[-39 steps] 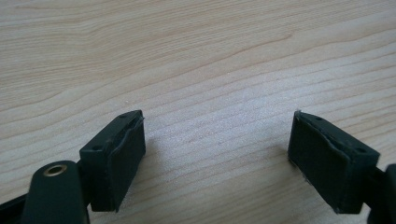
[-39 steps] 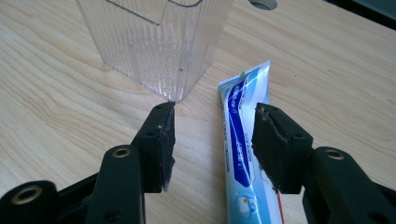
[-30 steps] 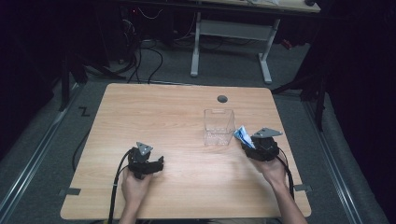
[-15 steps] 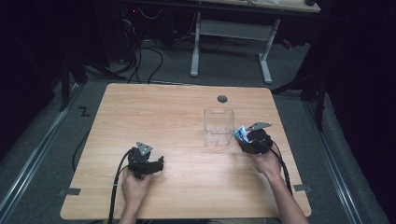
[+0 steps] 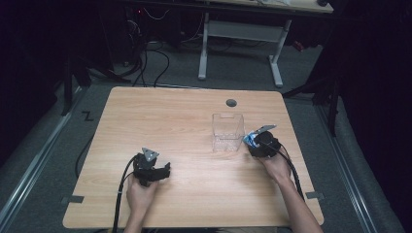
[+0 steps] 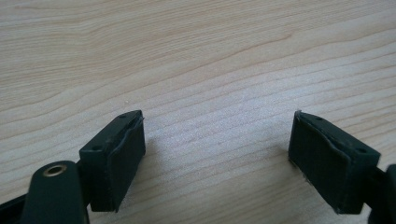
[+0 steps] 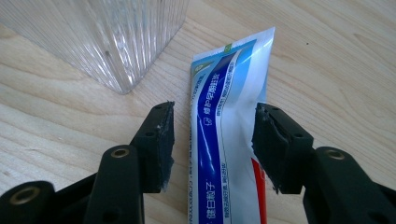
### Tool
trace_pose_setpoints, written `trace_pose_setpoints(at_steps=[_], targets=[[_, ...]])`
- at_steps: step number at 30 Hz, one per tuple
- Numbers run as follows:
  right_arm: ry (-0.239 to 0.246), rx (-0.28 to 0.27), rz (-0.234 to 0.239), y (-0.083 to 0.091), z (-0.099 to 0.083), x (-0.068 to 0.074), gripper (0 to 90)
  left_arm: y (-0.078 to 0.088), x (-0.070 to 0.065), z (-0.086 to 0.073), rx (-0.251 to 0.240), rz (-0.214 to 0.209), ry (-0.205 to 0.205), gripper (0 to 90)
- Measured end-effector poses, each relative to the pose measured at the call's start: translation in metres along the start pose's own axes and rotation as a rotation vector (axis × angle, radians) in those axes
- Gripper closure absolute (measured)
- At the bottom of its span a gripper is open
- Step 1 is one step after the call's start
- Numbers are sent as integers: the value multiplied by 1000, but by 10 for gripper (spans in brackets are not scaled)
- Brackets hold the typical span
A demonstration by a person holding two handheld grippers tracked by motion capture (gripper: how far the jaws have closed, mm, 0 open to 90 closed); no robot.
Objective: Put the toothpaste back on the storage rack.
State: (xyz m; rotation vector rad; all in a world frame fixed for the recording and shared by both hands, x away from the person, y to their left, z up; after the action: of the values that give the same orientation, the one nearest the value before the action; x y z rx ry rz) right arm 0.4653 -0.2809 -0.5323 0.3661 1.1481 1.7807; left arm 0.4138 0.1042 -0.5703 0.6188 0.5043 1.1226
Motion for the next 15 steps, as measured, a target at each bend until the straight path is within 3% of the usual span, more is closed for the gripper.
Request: trace_pose_setpoints(at_steps=[15], targets=[[-24,69,-8,-13,-6,-13,559,0,0,0,-1,0,1,190]])
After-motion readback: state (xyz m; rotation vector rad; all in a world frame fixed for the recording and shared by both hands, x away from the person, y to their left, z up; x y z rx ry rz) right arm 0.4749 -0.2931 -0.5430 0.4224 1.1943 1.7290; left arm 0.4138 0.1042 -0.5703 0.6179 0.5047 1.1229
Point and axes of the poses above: each handheld gripper's, and its own axes: y roughly backward along the jaws, z roughly out of its top, x roughly to its left, the point moved 5 cm from there along -y, roughly forward along the jaws, and after that the axes turned 4 degrees about y, right-handed, at the moved point
